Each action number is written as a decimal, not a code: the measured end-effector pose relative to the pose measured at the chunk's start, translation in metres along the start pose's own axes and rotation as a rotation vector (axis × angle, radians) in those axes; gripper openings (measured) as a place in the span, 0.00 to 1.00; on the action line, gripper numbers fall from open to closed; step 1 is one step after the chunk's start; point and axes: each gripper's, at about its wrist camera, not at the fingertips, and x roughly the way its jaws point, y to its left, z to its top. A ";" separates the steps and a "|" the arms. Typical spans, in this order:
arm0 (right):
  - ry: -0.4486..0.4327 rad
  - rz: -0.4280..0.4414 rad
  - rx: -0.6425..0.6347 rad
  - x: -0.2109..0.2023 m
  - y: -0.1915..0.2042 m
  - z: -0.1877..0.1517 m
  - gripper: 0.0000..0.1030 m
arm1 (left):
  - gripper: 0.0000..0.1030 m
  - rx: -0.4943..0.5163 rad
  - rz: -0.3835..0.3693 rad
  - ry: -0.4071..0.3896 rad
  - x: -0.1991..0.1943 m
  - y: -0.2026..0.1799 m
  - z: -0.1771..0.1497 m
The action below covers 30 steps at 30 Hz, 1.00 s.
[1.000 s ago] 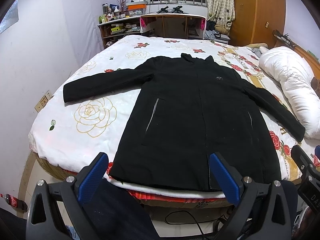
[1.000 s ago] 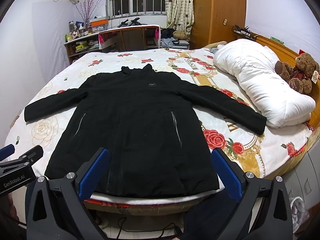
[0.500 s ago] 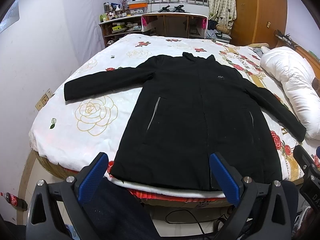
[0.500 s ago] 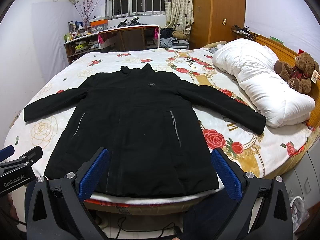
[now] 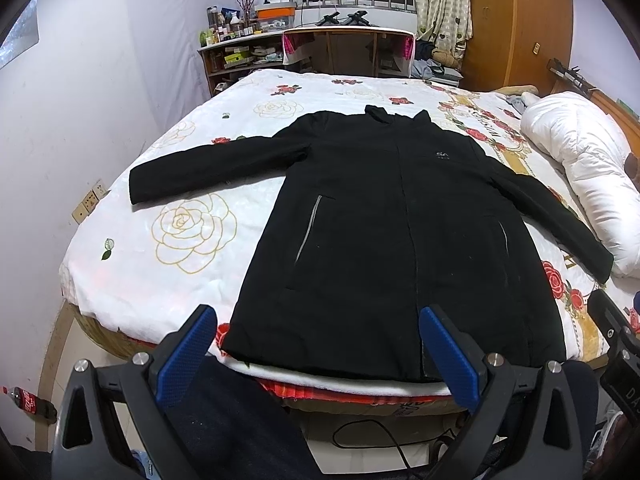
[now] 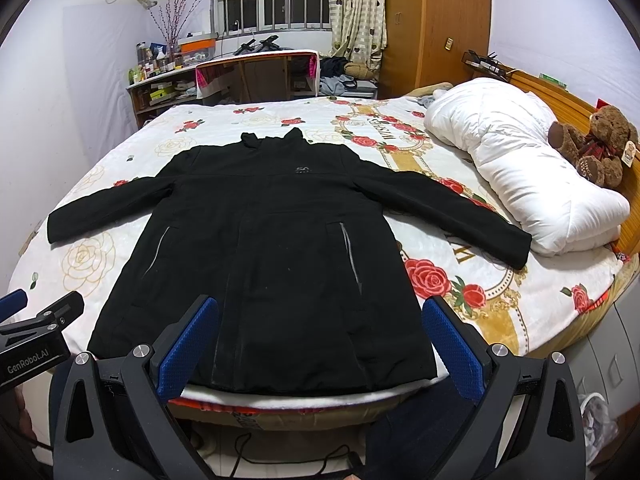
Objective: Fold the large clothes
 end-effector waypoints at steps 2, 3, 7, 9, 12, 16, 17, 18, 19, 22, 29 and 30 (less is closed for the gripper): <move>-0.002 0.000 0.001 0.000 0.000 0.000 0.99 | 0.99 0.000 0.000 -0.001 0.000 0.000 0.000; -0.002 -0.001 0.002 0.000 -0.002 0.000 0.99 | 0.99 0.000 0.002 -0.001 0.000 0.001 -0.001; 0.000 0.000 0.001 0.000 -0.003 -0.001 0.99 | 0.99 0.003 0.003 -0.003 0.001 0.000 -0.001; -0.001 -0.004 -0.003 0.000 -0.005 -0.001 0.99 | 0.99 0.002 0.003 0.000 0.001 0.001 0.000; -0.002 -0.005 -0.005 0.001 -0.006 -0.001 0.99 | 0.99 0.002 0.010 -0.001 0.004 0.002 0.000; 0.000 -0.010 -0.015 0.003 -0.005 0.002 0.99 | 0.99 0.008 0.022 -0.009 0.008 0.006 0.005; -0.002 -0.011 -0.020 0.004 -0.003 0.004 0.99 | 0.99 0.004 0.020 -0.008 0.010 0.007 0.007; -0.002 -0.013 -0.027 0.006 -0.001 0.006 0.99 | 0.99 0.000 0.021 -0.007 0.012 0.009 0.008; -0.001 -0.018 -0.035 0.009 0.002 0.008 0.99 | 0.99 0.000 0.025 -0.006 0.015 0.010 0.010; -0.007 -0.019 -0.058 0.017 0.010 0.016 0.99 | 0.99 0.003 0.032 -0.001 0.026 0.017 0.016; -0.101 0.156 -0.224 0.051 0.069 0.066 0.99 | 0.99 -0.041 0.035 -0.061 0.044 0.073 0.042; -0.121 0.183 -0.258 0.057 0.083 0.074 0.99 | 0.99 -0.063 0.040 -0.056 0.048 0.085 0.046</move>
